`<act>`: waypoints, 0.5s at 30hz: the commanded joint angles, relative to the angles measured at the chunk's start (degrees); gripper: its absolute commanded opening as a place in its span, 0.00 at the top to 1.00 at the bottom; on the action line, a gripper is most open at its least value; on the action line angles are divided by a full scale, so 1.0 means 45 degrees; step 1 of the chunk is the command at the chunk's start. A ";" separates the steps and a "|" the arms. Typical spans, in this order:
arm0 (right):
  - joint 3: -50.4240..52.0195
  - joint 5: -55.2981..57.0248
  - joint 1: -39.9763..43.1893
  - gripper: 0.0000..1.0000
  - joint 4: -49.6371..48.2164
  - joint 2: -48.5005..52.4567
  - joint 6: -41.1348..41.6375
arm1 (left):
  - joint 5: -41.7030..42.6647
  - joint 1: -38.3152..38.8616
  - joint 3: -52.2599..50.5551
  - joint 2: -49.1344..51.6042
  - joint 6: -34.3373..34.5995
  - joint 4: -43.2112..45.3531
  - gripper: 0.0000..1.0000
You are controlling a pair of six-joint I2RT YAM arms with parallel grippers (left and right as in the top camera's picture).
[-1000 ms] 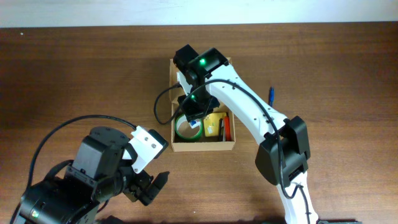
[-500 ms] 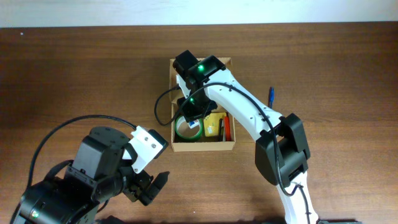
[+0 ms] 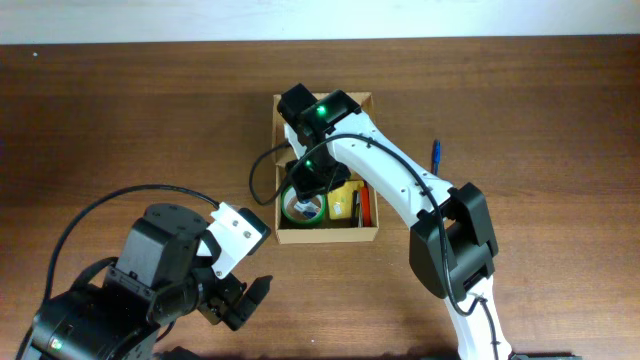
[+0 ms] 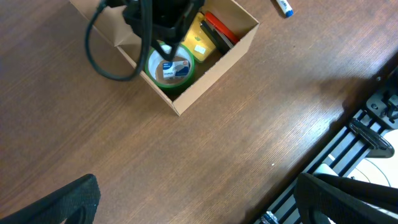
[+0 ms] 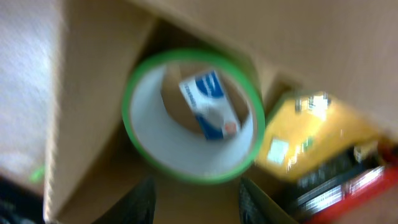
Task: Pack container
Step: 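Lift the right gripper out and move it to the blue pen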
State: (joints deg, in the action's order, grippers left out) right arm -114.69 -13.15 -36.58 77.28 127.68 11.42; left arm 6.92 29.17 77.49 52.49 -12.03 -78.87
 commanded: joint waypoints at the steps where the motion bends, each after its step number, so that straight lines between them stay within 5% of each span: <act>1: -0.0933 0.0058 -0.0034 0.56 0.0563 -0.0330 -0.0010 | 0.0185 -0.0044 0.0160 -0.0019 -0.0204 0.0034 0.00; 15: -0.2769 0.2341 0.2069 0.56 0.1647 -0.3769 -0.0063 | 0.0185 -0.0044 0.0160 -0.0015 -0.0209 0.0034 0.00</act>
State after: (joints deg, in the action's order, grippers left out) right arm -125.95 -6.55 -30.24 84.25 113.82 11.35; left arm 6.92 29.17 77.49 52.49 -12.03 -78.87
